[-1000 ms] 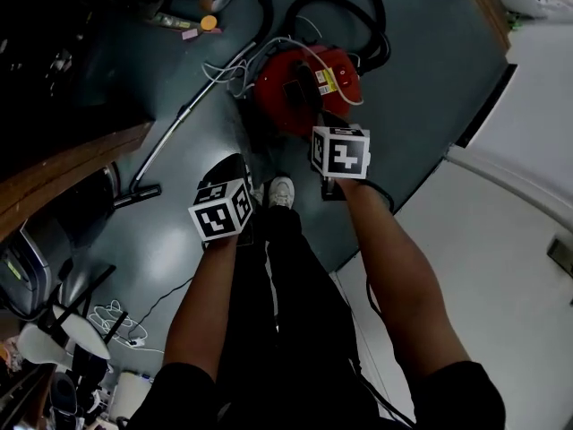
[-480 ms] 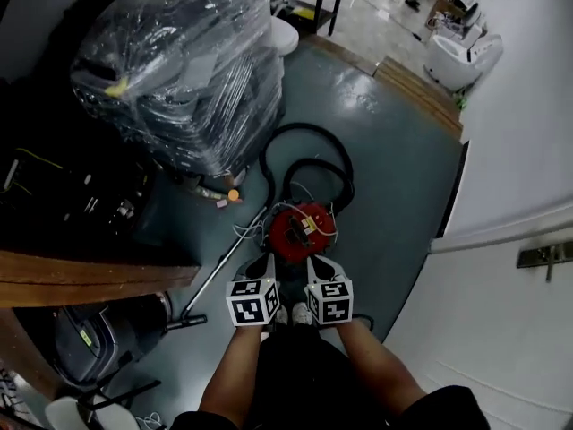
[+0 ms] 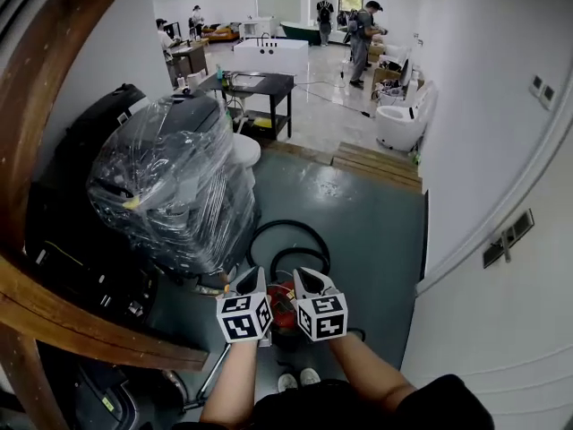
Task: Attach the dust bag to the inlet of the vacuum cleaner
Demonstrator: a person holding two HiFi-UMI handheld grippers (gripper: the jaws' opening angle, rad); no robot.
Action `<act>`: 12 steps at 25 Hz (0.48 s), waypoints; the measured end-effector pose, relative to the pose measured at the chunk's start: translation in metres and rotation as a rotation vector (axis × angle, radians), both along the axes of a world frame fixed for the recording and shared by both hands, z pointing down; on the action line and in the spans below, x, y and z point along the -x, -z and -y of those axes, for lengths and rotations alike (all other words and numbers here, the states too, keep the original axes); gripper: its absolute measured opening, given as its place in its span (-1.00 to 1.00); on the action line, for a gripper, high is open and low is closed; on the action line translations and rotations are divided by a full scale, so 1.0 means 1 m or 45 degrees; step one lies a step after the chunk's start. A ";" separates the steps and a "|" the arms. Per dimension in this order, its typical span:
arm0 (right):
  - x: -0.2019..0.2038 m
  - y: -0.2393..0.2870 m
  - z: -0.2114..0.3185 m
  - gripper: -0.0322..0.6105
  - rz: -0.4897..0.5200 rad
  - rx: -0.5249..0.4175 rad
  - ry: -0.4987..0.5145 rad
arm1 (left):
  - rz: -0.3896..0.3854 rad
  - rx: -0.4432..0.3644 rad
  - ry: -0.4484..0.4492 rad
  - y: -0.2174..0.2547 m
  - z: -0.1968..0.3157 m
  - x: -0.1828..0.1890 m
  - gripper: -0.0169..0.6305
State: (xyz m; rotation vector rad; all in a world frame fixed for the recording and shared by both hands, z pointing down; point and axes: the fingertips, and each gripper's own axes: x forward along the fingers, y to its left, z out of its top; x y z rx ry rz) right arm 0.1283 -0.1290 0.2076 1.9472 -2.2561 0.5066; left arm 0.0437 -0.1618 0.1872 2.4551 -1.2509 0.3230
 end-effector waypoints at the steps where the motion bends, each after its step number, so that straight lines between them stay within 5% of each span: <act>1: -0.004 0.018 0.001 -0.90 -0.008 -0.043 -0.008 | -0.004 -0.030 -0.016 0.015 -0.001 -0.006 -0.95; 7: -0.018 0.098 0.005 -0.90 -0.042 -0.239 -0.062 | -0.021 -0.219 -0.060 0.090 -0.005 -0.026 -0.95; 12: -0.022 0.124 0.008 -0.91 -0.103 -0.298 -0.091 | -0.040 -0.282 -0.074 0.116 -0.001 -0.033 -0.95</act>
